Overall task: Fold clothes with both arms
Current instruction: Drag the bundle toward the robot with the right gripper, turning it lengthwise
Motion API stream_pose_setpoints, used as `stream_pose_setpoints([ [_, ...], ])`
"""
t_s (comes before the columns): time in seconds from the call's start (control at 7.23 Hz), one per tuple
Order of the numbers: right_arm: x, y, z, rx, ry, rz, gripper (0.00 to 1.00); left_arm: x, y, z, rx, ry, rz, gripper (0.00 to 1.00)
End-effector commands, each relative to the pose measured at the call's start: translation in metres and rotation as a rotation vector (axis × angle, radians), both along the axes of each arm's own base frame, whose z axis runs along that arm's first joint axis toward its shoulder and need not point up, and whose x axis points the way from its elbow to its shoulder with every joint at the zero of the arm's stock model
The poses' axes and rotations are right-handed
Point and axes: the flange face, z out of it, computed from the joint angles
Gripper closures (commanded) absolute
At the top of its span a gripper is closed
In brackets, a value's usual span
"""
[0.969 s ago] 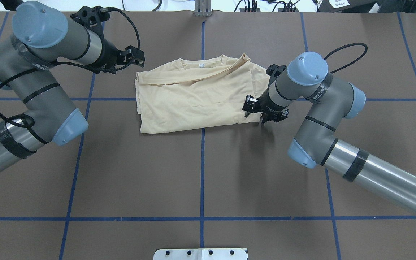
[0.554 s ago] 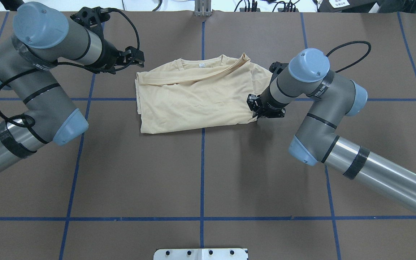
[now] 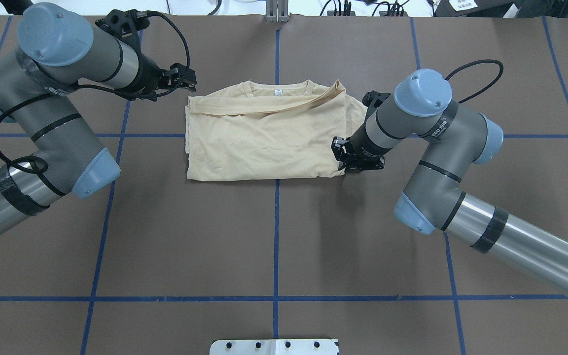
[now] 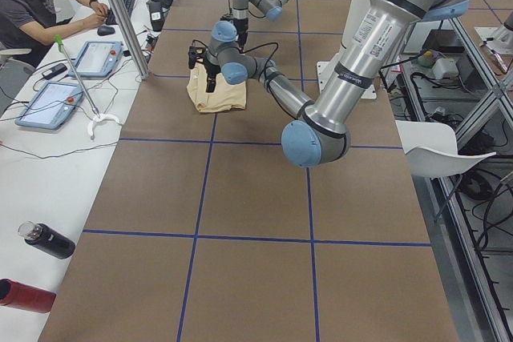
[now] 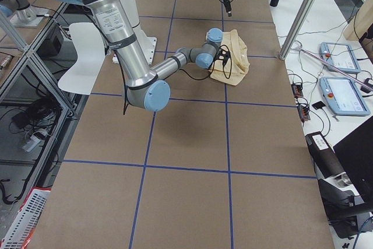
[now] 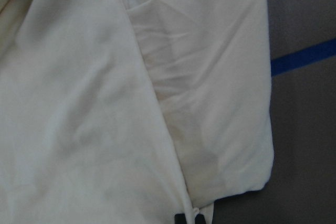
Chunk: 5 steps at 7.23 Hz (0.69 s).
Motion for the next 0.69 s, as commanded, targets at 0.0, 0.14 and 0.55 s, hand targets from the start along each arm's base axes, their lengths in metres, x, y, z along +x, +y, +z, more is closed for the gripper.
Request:
stream_pose_setpoints([
  [0.0,-0.019,0.072,-0.037,-0.090,-0.080,-0.090,1.00,0.000,0.000,0.000,0.000,0.000,0.001,0.00],
  [0.14,-0.046,0.111,-0.054,-0.133,-0.095,-0.136,1.00,-0.001,0.001,0.004,-0.004,-0.003,0.001,0.00],
  [0.55,-0.088,0.211,-0.124,-0.225,-0.168,-0.244,1.00,-0.002,0.002,0.011,-0.011,-0.011,0.000,0.00],
])
